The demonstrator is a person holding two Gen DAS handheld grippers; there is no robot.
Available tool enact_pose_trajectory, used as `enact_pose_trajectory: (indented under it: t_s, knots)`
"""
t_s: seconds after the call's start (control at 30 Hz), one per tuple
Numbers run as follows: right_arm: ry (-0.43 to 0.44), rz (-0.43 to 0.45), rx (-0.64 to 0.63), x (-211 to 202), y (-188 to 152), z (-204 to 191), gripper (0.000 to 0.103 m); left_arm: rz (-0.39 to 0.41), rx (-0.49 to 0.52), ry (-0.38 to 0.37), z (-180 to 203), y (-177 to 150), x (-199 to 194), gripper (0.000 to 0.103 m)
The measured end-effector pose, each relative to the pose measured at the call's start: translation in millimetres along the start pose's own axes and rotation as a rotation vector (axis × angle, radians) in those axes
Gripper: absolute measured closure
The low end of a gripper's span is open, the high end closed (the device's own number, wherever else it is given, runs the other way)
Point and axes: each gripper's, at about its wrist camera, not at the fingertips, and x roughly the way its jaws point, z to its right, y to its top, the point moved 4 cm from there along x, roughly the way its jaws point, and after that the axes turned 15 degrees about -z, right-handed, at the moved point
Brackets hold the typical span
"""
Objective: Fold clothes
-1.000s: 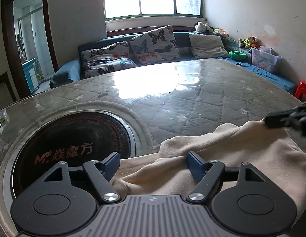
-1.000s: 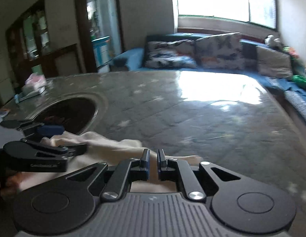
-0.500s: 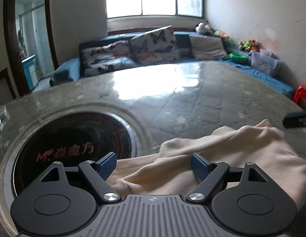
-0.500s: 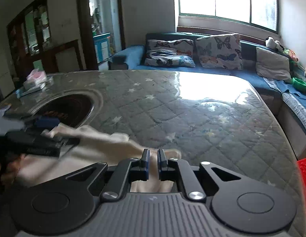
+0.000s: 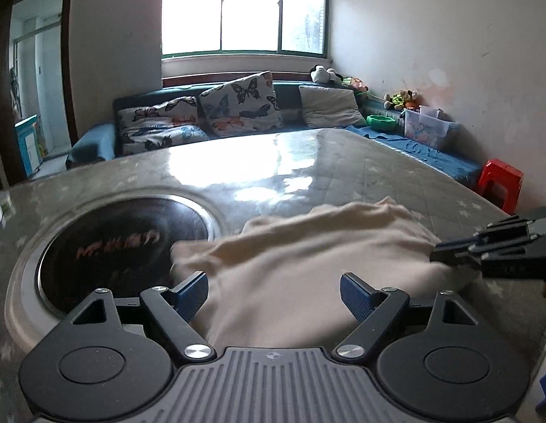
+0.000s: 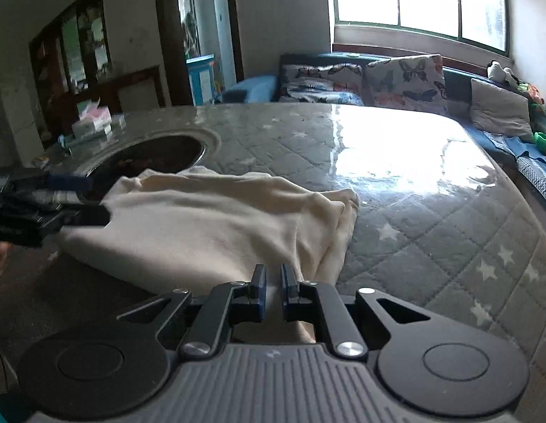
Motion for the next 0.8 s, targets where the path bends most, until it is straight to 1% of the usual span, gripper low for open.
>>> enact_pose_trajectory:
  t_s: [0.07,0.23,0.37,0.47,0.57,0.6,0.7,0.8]
  knots:
    - [0.004,0.001,0.008,1.6,-6.1,0.2,0.096,-0.013,-0.019,0.002,-6.9,-6.8,1.4,0.019]
    - [-0.014,-0.002,-0.006,3.3,-7.3,-3.0,0.096,-0.062,-0.108,0.005,-27.0,-20.8,10.6,0.019]
    - [-0.003,0.005,0.02,4.1,-7.7,-2.3,0.096,-0.033,-0.14,0.016,-34.5,-22.4,0.3,0.019]
    - [-0.006,0.007,0.022,4.4,-7.4,-3.1,0.096,-0.016,-0.172,0.045,-42.4,-22.6,-5.8,0.02]
    - [-0.006,0.008,0.02,4.6,-7.6,-3.5,0.096,-0.032,-0.221,0.065,-54.1,-27.8,-4.4,0.02]
    - [-0.006,0.009,0.02,4.6,-7.8,-3.6,0.096,-0.041,-0.228,0.069,-56.7,-30.3,-2.5,0.02]
    - [-0.007,0.01,0.018,4.8,-7.8,-3.5,0.096,-0.05,-0.201,0.106,-56.6,-36.8,2.1,0.017]
    - [-0.01,0.01,0.017,4.7,-7.6,-3.2,0.096,-0.048,-0.197,0.112,-56.0,-32.3,-0.6,0.018]
